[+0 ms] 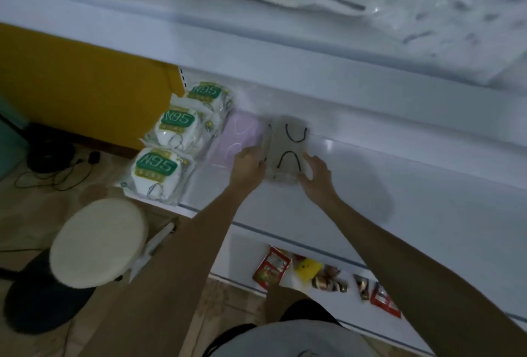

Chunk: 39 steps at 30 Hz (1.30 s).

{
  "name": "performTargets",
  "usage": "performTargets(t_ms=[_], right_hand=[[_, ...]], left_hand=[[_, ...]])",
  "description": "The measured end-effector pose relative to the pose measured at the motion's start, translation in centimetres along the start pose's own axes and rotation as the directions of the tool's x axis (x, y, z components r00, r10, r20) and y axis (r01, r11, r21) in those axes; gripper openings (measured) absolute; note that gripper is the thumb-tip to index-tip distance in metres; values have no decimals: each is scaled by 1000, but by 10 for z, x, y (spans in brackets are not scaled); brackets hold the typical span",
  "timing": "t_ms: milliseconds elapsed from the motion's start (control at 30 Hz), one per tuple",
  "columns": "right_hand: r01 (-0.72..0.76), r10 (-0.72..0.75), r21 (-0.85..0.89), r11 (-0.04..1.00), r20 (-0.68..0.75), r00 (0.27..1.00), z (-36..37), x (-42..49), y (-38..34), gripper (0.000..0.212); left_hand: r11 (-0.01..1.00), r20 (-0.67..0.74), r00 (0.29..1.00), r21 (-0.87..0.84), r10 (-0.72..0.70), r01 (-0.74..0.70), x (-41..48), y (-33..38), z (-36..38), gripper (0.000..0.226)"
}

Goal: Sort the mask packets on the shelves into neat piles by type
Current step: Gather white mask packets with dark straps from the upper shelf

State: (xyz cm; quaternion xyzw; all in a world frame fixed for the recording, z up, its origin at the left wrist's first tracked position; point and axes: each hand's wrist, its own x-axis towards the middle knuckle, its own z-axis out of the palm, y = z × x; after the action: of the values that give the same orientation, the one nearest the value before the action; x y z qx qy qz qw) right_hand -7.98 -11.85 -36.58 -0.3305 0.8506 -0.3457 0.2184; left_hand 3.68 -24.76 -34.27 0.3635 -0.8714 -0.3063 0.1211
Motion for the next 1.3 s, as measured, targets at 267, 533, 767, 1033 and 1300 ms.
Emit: performTargets(t_ms=[267,533,767,1033,1300], right_hand=[[362,-368,-85,928,-66,928,-19,-103,-75,47],[650,-669,-172,740,-280,688,-123,-203,-158,29],[591,-695,-370,717,-441,568,-243,-206,-187,22],[256,-376,-362,896,-313,872,-319,-116,-168,33],[144,-194,-584,799,-23,981,-356,-65,-158,47]], left_hand=[[958,-5,960,-67,281,-280,-69,1,-89,37],[688,-28,691,-85,722,-721,-135,92,-160,35],[479,-163,483,-67,860,-875,-143,199,-188,37],[655,-22,667,211,745,-725,-40,292,-181,39],[621,129,718,415,683,-665,9,305,-163,26]])
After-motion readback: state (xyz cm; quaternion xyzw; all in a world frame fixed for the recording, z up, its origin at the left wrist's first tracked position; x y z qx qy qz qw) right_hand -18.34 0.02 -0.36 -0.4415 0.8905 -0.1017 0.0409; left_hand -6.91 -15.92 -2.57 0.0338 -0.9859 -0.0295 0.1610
